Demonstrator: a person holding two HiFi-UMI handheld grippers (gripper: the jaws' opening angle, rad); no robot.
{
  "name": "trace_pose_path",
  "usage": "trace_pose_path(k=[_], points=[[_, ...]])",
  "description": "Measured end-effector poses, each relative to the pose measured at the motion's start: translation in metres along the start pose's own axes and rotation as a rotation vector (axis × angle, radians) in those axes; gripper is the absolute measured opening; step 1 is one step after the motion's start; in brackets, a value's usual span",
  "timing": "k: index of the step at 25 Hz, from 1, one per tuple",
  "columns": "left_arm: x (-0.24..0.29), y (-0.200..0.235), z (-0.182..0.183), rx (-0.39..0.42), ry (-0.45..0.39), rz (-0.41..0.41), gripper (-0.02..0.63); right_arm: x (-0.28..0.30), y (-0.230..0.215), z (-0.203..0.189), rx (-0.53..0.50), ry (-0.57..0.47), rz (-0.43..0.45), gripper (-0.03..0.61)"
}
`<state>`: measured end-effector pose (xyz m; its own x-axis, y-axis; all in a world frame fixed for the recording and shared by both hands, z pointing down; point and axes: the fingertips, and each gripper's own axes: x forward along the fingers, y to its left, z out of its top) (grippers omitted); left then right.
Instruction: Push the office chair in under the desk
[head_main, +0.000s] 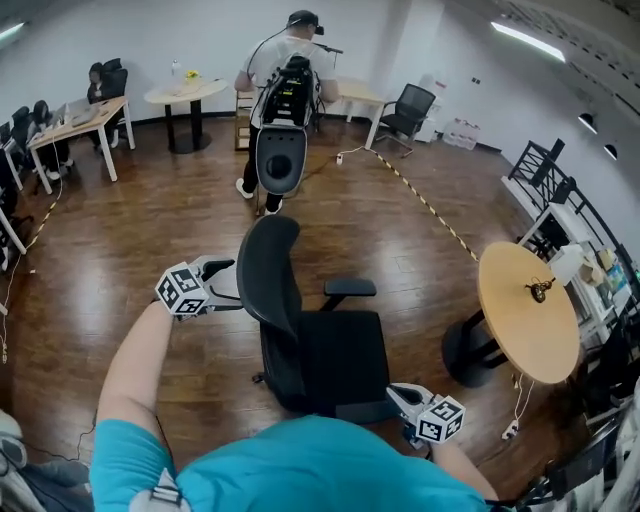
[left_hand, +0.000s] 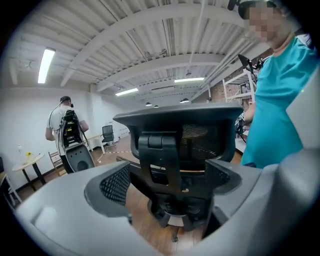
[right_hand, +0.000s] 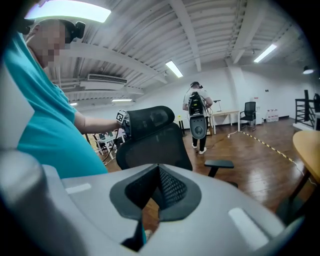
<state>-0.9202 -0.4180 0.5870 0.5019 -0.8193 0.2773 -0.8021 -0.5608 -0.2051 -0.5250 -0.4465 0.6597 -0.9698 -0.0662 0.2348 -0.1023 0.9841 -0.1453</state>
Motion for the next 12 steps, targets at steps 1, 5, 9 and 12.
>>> trace_pose_path(k=[1,5,9,12], points=[[0.005,0.004,0.004,0.012,0.003,-0.007,0.555,-0.004,-0.005,-0.002,0.007,0.001,-0.012,0.0],[0.036,0.016,0.023,0.071,0.022,-0.052,0.557,-0.012,-0.006,-0.008,0.029,0.008,-0.048,0.0],[0.066,0.001,0.039,0.081,0.011,-0.142,0.544,-0.018,0.008,-0.013,0.03,0.001,-0.061,0.0],[0.067,-0.008,0.032,0.077,0.007,-0.133,0.54,-0.024,0.007,-0.025,0.014,-0.008,-0.084,0.0]])
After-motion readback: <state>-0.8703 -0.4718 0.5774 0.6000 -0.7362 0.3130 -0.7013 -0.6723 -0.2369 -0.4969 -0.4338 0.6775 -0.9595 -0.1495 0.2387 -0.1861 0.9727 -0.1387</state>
